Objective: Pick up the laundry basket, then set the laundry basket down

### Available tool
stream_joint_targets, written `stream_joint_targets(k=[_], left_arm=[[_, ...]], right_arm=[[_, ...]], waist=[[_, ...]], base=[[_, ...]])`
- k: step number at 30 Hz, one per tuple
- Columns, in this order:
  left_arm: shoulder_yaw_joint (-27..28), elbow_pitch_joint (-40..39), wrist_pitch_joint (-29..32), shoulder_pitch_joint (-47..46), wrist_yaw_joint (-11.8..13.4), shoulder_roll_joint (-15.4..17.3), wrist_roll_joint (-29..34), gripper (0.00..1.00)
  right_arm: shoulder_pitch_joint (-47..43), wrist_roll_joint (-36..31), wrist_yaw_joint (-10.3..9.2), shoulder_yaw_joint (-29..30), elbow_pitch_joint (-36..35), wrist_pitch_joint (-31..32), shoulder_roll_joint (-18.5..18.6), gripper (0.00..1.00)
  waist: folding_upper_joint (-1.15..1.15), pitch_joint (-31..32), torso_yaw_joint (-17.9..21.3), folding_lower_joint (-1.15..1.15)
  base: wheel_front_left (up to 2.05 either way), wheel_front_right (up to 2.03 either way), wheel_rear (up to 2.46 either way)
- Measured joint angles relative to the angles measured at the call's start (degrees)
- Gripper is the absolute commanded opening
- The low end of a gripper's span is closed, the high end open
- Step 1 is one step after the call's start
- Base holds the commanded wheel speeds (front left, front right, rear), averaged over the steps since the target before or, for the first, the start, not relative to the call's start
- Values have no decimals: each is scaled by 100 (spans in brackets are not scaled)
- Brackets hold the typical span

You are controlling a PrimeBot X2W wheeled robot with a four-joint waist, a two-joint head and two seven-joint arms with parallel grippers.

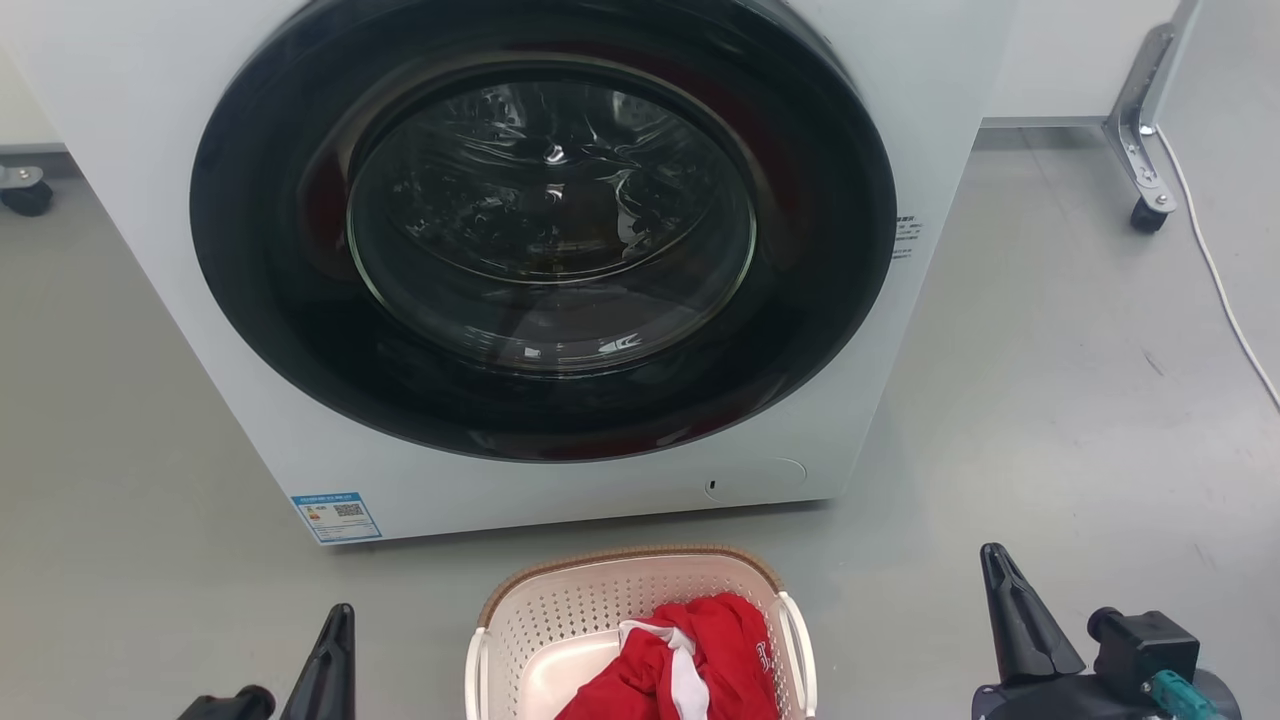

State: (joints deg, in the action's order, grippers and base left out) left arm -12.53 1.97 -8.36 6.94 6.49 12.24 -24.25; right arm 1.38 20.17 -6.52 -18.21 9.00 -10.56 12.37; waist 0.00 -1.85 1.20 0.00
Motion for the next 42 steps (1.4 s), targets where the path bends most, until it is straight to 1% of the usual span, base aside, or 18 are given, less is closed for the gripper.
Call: stream_joint_targets(k=[1, 3, 8, 13, 15, 16, 18, 21, 42], left_arm=[[51, 30, 33, -1, -16, -20, -127, 0], [70, 46, 46, -3, -51, -21, -175, 0], [163, 112, 130, -47, -105, -82, -591, 0], [272, 186, 233, -76, -199, -136, -965, 0], [307, 220, 277, -103, -205, -159, -1156, 0], [341, 250, 308, -120, -249, -172, -1257, 0], [386, 287, 341, -145, -255, -197, -1456, 0], [448, 332, 399, -202, -305, -222, -1622, 0], [845, 673, 734, -459, -606, -444, -3174, 0]], right_arm=[[2, 176, 45, 54, 20, 48, -25, 0], [3, 247, 48, 79, 29, 62, -37, 0], [18, 686, 108, 224, 66, 190, -85, 0], [38, 1080, 203, 370, 104, 283, -146, 0], [42, 1262, 213, 426, 120, 324, -170, 0], [45, 1395, 257, 485, 142, 359, -189, 0], [48, 1571, 288, 542, 159, 403, -209, 0], [53, 1785, 309, 626, 193, 453, -237, 0], [158, 3416, 615, 1223, 379, 856, -463, 0]], waist=[[0, 4, -3, 0], [0, 6, -4, 0], [0, 15, -10, 0], [0, 25, -17, 0], [0, 29, -19, 0], [0, 33, -22, 0], [0, 37, -25, 0], [0, 42, -28, 0], [0, 83, -56, 0]], base=[[0, 0, 0], [0, 0, 0], [0, 0, 0], [0, 0, 0], [0, 0, 0], [0, 0, 0], [0, 0, 0], [0, 0, 0], [0, 0, 0]])
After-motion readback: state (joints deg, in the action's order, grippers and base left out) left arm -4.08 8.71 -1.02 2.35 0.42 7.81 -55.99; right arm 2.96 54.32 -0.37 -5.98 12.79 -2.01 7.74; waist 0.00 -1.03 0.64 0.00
